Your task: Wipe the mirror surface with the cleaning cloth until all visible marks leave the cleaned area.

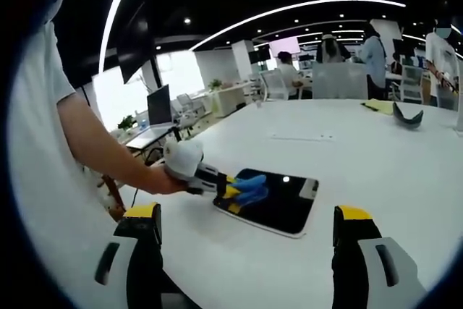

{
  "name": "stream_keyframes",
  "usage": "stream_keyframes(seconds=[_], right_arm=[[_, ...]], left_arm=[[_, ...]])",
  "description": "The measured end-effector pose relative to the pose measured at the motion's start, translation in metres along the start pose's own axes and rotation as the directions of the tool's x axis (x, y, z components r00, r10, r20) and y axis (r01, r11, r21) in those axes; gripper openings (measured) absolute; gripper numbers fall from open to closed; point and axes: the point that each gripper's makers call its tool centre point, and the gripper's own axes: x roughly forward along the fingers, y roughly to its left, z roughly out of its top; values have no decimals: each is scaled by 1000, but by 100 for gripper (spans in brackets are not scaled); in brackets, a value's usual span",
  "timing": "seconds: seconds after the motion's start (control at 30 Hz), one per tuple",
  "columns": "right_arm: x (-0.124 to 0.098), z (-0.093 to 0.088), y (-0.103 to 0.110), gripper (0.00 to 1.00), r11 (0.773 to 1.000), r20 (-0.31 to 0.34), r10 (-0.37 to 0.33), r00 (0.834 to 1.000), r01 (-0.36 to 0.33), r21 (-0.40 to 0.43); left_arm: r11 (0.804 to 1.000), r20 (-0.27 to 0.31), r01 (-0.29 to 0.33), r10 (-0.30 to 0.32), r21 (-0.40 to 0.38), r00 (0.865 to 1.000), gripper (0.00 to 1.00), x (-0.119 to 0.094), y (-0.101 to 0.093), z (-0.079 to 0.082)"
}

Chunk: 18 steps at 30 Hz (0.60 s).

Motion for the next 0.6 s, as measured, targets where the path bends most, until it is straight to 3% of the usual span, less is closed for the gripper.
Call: stream_keyframes(seconds=[0.6], right_arm=[[-7, -4, -6, 99, 1000, -4, -16, 1000, 16, 11]], left_arm=[[999, 5, 36, -37, 33, 999, 6, 10, -16, 11]])
